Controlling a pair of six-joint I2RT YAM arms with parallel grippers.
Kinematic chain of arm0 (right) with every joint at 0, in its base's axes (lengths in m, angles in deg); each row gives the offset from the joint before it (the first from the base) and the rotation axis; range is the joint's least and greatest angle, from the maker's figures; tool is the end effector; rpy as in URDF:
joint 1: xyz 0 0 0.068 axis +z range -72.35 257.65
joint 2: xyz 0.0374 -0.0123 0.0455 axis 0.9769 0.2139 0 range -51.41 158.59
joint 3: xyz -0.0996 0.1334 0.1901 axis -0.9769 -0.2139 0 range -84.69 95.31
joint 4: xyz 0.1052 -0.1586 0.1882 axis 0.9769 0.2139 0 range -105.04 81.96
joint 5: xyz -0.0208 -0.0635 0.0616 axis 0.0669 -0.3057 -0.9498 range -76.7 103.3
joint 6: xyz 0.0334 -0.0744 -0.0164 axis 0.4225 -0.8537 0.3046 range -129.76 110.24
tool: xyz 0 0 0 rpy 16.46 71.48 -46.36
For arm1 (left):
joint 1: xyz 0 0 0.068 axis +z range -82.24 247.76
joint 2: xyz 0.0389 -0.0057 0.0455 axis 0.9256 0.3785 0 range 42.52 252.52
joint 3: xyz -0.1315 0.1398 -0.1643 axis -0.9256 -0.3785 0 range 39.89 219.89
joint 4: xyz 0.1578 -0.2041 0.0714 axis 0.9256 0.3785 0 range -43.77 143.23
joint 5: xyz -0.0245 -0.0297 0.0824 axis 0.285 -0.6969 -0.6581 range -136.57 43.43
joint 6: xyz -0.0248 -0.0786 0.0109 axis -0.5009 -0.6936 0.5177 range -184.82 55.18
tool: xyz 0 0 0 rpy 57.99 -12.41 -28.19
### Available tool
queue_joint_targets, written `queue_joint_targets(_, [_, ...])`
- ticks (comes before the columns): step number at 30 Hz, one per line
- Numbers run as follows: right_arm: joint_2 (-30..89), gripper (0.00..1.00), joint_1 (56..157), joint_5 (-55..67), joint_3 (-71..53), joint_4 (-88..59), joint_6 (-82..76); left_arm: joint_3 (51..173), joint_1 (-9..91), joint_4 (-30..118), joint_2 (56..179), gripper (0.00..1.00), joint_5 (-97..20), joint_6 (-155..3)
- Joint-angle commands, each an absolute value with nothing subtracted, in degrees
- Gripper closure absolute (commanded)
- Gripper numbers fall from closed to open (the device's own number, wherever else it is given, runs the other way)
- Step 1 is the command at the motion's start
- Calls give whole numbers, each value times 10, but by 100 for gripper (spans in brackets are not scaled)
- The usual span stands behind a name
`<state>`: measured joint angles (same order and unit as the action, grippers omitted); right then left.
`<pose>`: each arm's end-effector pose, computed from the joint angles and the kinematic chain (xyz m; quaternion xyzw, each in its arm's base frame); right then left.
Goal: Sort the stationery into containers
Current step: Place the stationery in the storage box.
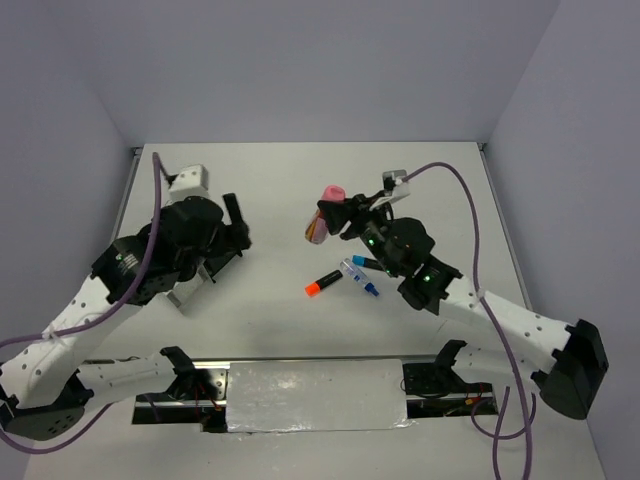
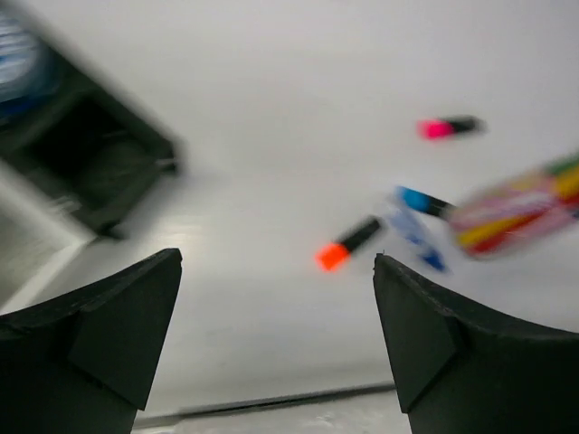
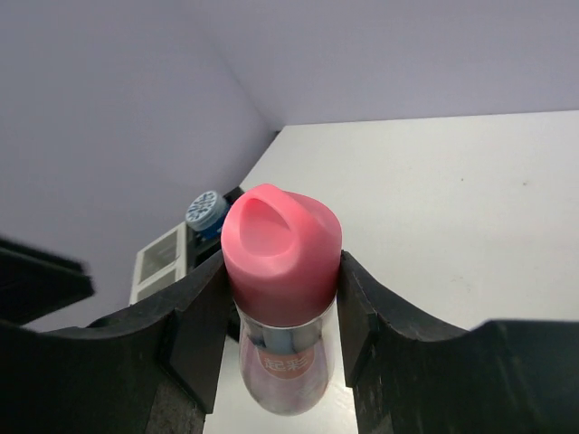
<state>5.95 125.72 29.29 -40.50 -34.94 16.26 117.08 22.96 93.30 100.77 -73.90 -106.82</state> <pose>0.2089 0.2027 0.3361 -0.0238 0.6656 0.3722 0.6464 0.1886 -0.1404 0.3932 -0.1010 0.8362 -0.1959 0.5022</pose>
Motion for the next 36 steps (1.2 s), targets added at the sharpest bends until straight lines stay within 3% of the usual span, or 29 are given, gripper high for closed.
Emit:
queue_joint_targets(1, [132, 100, 1262, 333, -369, -445, 145, 1212, 247, 1247, 1000, 1, -1025, -1194])
queue_joint_targets(5, [285, 100, 1317, 309, -260, -494, 79, 1186, 388, 1239, 973, 1, -1119, -1163])
queue_joint_targets(9, [407, 100, 1356, 319, -148, -542, 8, 1168, 455, 1206, 954, 1, -1176, -1188])
queue_joint_targets(14, [534, 100, 1364, 253, -38, -532, 12, 1121, 458, 1169, 883, 1, -1201, -1222])
queue_joint_targets(21, [651, 100, 1374, 155, 98, -511, -28, 1027, 479, 1010, 797, 1, -1140, -1100])
queue_joint_targets(36, [724, 100, 1373, 113, 110, -520, -59, 1008, 495, 968, 796, 1, -1107, -1060])
